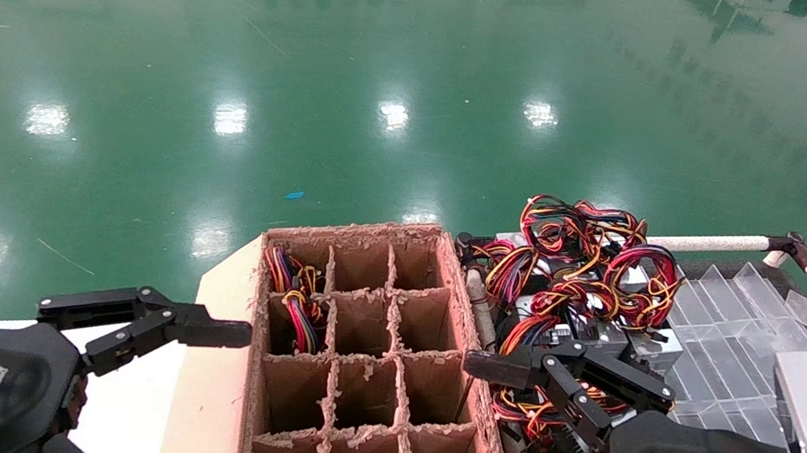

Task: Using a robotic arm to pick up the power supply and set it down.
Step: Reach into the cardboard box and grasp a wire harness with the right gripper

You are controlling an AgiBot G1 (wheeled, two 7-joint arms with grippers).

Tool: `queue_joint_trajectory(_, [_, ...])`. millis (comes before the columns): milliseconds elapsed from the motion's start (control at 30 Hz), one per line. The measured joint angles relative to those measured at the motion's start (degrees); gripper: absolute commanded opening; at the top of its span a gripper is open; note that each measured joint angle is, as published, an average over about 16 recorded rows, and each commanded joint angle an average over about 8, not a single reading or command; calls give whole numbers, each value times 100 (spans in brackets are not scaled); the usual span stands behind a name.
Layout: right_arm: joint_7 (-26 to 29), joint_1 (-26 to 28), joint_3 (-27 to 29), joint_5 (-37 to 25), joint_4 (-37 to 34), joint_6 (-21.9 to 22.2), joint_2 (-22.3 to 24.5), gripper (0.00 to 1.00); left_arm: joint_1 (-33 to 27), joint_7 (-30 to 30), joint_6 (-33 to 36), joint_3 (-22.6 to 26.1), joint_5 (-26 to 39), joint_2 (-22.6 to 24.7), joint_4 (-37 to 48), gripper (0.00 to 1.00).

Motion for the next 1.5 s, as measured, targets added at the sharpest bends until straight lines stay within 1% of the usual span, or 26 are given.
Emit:
queue_joint_trajectory(133, [-6,9,-19,-55,-20,41,-23,100,0,0,0,0,0,0,0,0])
queue_joint_trajectory(267, [-18,98,-106,-253,-111,157,-143,100,0,0,0,0,0,0,0,0])
queue_joint_trajectory(400, [-49,306,-277,-604,-346,309,-387,100,0,0,0,0,0,0,1,0])
queue_joint_trajectory(500, [-113,548,-459,-969,-640,442,-659,100,-1,1,1,1,0,0,1,0])
queue_joint_trajectory(700, [-412,1178,-893,-1798,-1501,695,-1400,100,-1,1,1,1,0,0,1,0])
queue_joint_trajectory(933, [-1042,1871,-1309,-2554,-2781,926,-2348,100,-1,1,1,2,-1,0,2,0])
queue_joint_trajectory(1200, [-1923,2421,-1590,-3057,-4265,1330,-3375,100,-1,1,1,2,-1,0,2,0])
queue_joint_trajectory(1400, [-2510,2646,-1712,-3204,-5120,1724,-3944,100,-1,1,0,2,-1,0,2,0])
queue_joint_trajectory(1433, [-2589,2664,-1731,-3204,-5215,1792,-4013,100,-1,1,0,2,-1,0,2,3])
queue_joint_trajectory(1467, [-2661,2678,-1752,-3200,-5297,1859,-4076,100,-1,1,0,3,-1,0,2,8])
queue_joint_trajectory(1500, [-2725,2687,-1775,-3188,-5366,1925,-4133,96,-1,2,0,3,-1,0,2,17])
